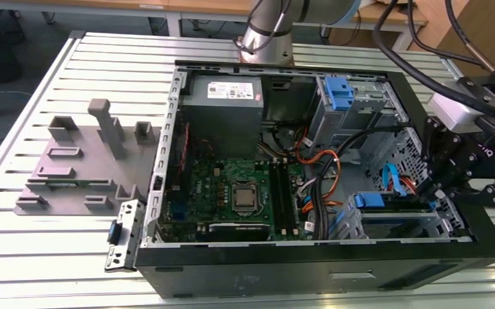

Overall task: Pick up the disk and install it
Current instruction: 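Insert the second disk wire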

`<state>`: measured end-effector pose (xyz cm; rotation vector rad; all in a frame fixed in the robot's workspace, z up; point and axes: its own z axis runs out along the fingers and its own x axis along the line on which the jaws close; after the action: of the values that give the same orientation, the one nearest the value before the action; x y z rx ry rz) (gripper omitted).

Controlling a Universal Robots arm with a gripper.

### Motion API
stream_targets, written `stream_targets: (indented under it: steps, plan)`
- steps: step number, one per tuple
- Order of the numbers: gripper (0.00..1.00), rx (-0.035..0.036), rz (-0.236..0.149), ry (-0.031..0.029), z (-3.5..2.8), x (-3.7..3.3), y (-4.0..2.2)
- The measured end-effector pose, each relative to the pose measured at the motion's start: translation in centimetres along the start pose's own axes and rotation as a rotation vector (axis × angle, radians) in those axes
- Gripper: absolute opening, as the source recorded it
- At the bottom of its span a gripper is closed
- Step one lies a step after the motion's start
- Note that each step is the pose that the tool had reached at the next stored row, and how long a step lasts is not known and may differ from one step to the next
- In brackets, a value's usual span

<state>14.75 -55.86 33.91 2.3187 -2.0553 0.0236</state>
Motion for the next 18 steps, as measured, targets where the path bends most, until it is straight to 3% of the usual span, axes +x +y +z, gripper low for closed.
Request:
stream_targets:
  steps: [8, 10, 11, 18]
  plan:
    - [0.16, 0.0, 0.0, -0.0002, 0.17, 0.02, 0.0]
    - [0.18, 0.0, 0.0, -0.0001, 0.17, 0.02, 0.0]
    - [0.24, 0.0, 0.0, 0.0, 0.17, 0.02, 0.0]
    - [0.24, 0.0, 0.0, 0.0001, 0.53, -0.19, -0.01]
